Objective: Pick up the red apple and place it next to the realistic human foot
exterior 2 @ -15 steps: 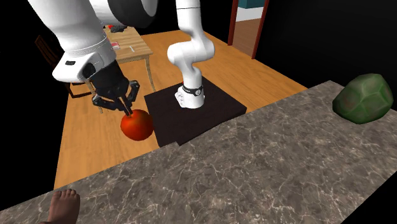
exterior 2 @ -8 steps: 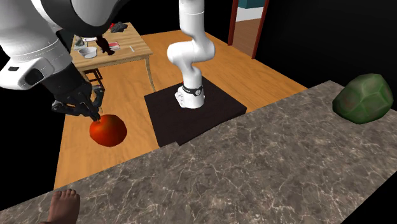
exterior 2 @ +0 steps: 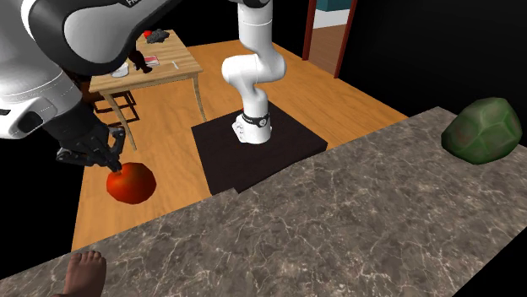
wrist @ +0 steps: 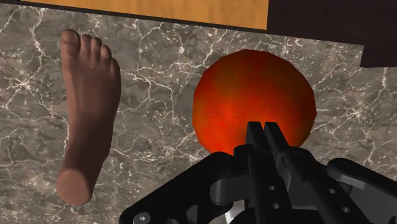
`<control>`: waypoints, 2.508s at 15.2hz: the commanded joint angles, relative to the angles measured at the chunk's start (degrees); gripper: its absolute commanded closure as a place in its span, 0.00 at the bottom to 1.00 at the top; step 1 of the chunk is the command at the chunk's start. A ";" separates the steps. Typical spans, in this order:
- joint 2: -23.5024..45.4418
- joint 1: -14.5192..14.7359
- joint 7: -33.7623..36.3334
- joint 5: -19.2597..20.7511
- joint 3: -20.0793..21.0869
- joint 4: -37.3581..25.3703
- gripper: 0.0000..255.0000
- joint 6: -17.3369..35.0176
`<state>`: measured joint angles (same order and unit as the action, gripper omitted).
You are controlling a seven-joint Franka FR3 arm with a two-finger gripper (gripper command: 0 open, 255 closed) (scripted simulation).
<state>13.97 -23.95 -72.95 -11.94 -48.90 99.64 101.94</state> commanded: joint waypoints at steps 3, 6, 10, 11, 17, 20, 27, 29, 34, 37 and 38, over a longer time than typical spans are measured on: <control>0.80 -0.08 -0.51 -0.75 0.30 2.25 1.00 2.78; 1.55 -0.24 -1.01 -1.43 0.56 3.82 1.00 4.82; 2.74 -0.54 -1.78 -2.51 0.99 5.70 1.00 7.47; 3.07 -0.64 -1.99 -2.80 1.12 6.14 1.00 8.11; 5.28 -1.34 -3.36 -4.80 2.03 8.46 1.00 11.89; 6.52 -1.78 -4.11 -5.92 2.58 9.43 1.00 13.70; 9.71 -3.02 -6.00 -8.78 4.19 11.23 1.00 17.75; 10.69 -3.43 -6.56 -9.65 4.73 11.63 1.00 18.86; 12.90 -4.40 -7.80 -11.59 6.00 12.30 1.00 21.20; 12.90 -4.40 -7.80 -11.59 6.00 12.30 1.00 21.20; 12.90 -4.40 -7.80 -11.59 6.00 12.30 1.00 21.20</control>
<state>26.86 -28.34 -80.75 -23.52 -42.91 111.93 123.11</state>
